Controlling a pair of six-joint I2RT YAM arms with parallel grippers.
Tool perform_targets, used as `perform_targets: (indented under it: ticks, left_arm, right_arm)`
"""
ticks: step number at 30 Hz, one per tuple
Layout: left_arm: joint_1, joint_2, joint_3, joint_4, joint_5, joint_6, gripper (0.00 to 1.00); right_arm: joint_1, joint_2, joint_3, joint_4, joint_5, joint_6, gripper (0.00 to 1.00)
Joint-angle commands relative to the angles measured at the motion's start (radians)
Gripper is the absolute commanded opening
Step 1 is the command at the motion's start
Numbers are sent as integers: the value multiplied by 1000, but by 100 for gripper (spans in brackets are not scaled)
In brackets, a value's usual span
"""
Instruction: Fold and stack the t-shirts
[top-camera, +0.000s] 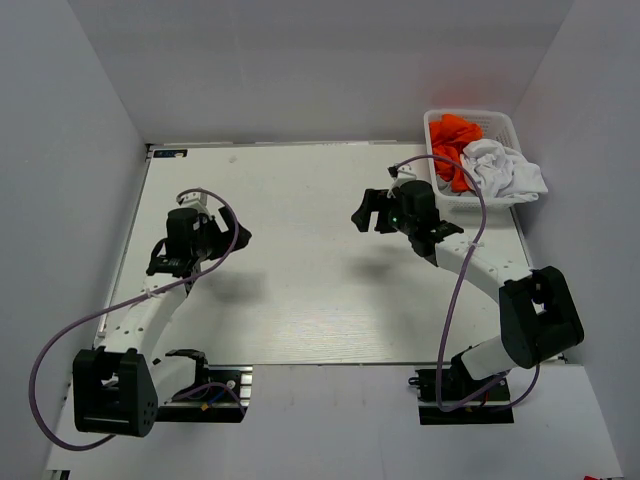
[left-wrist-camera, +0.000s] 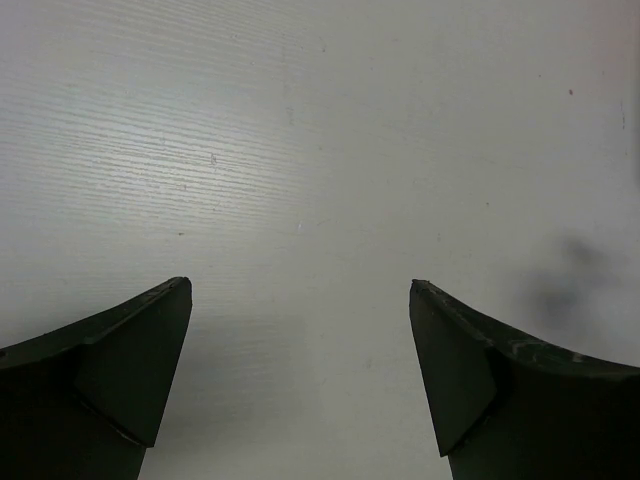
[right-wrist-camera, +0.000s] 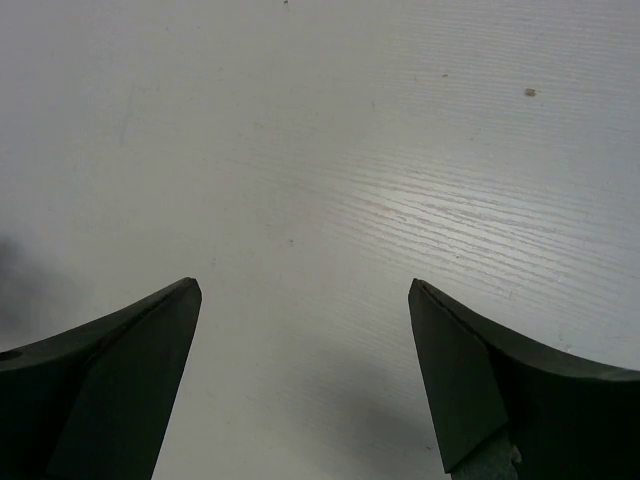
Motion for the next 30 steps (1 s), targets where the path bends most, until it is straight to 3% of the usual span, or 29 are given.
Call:
perform_targets:
  ticks: [1,9,15,20,26,30]
  left_arm:
    - [-4,-60,-12,18,-2,2,100]
    - [-4,-69,-21,18,-12,-7,100]
    - [-4,-93,-40,13,-35,-16,100]
    - [-4,-80,-40,13,-35,-16,100]
    - [-4,-46,-20,2,-100,-26,100]
    - [-4,-46,-20,2,-128,-35,100]
  right_arm:
    - [-2,-13,21,54,8,0,90]
    - [-28,80,122,-40,21,37,90]
    - [-90,135,258,-160,276,138,90]
    - [-180,181,471,-350,442,141,90]
    - [-292,353,725,-567,571,164,90]
    - [-375,475,957,-653,570,162,90]
